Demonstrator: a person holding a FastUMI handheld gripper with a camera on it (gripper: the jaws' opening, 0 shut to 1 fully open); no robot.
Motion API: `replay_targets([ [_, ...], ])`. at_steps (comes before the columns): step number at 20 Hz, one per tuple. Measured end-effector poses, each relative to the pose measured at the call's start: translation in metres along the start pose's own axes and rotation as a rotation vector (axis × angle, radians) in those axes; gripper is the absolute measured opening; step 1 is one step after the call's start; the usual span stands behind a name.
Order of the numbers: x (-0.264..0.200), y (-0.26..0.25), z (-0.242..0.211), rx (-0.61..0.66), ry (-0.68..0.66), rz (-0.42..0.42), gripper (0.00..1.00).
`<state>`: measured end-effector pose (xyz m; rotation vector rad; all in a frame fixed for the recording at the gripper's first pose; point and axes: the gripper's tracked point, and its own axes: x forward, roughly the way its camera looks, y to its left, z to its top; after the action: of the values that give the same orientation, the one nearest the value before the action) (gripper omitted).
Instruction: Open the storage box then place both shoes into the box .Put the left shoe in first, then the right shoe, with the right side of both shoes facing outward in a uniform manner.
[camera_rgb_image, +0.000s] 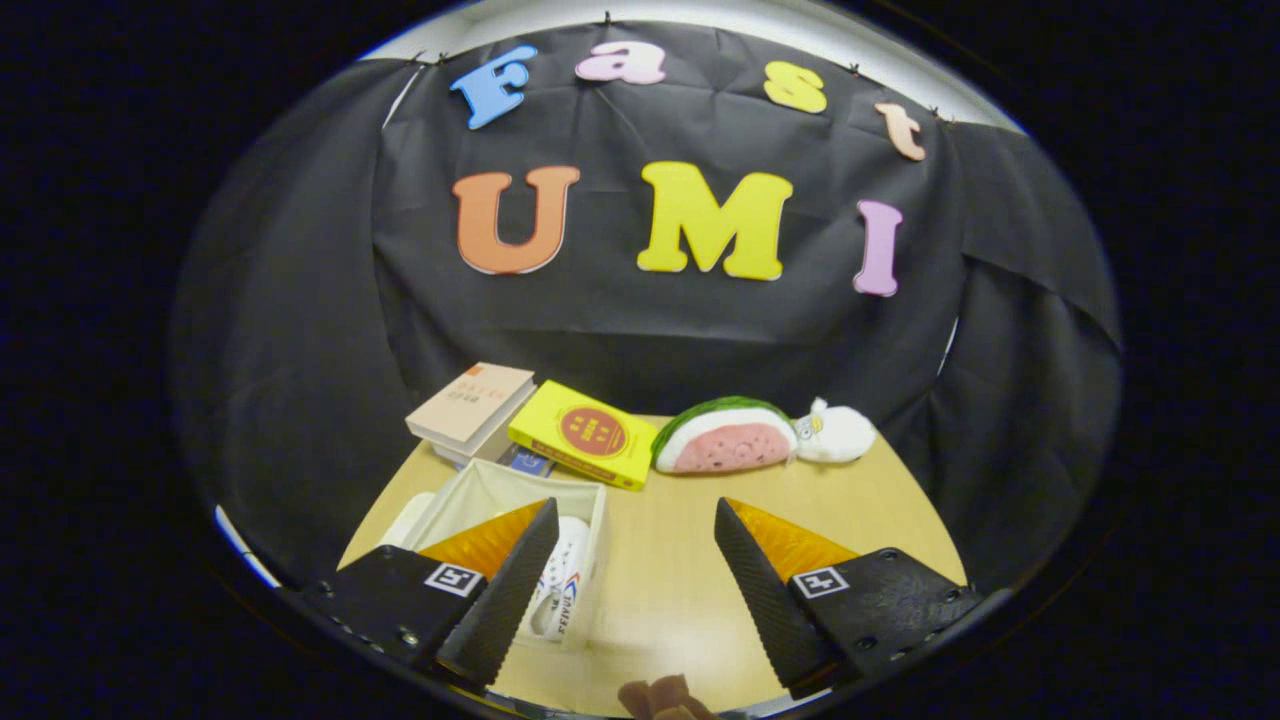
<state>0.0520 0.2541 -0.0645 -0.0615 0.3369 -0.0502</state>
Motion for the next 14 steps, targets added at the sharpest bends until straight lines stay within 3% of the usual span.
replay_targets([
  [4, -0.056, -0.047, 0.04, 0.022, -0.161, -0.052, 0.96],
  [10, -0.114, -0.098, 0.071, 0.107, -0.225, -0.038, 0.96],
  [14, -0.131, -0.12, 0.079, 0.056, -0.273, -0.019, 0.96],
])
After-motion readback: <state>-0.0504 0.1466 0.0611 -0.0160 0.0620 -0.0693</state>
